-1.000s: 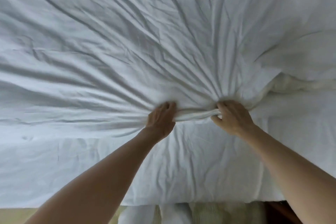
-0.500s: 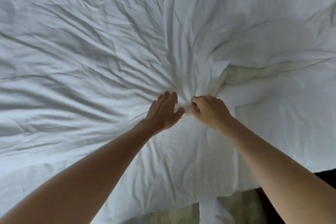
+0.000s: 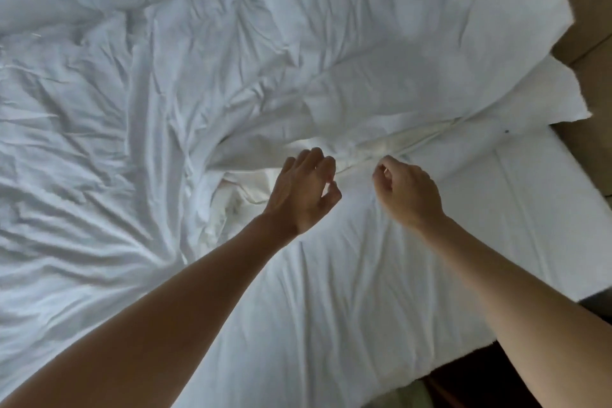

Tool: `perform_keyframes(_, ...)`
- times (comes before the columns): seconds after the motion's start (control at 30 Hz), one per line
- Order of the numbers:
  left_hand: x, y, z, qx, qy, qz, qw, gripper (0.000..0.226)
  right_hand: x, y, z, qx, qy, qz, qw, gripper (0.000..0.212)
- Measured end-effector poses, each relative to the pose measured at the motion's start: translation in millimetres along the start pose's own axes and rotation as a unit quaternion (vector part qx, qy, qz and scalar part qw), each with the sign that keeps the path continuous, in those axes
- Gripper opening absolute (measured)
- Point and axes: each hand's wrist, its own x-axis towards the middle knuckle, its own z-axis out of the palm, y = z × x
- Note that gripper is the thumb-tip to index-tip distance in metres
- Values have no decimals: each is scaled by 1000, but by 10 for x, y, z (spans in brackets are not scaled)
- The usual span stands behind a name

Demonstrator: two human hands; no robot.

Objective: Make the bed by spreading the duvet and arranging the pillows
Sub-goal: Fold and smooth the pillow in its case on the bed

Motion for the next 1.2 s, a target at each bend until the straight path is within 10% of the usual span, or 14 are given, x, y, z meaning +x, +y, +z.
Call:
perform_keyframes(0.13, 591, 335, 410, 7, -27, -2, 1000, 10, 417, 712, -255, 115, 13, 117, 986, 27)
perform_keyframes(0.33, 1278, 676, 887, 50, -53, 6, 997, 46, 1150, 1560, -373, 382, 66, 321, 864, 69)
perform_keyframes(0.63, 1904, 980, 1225, 103, -132, -63, 984, 83, 1920, 1893, -494, 591, 93, 375, 708, 23)
perform_keyframes(1.07, 2549, 1916, 1915, 22, -201, -68, 977, 52, 1762, 2932, -993, 437, 245, 363, 786, 26)
perform_keyframes(1.2, 2466, 1695, 1915, 24, -332, -54, 941, 79, 1710, 3154, -762, 469, 163, 495, 713, 75)
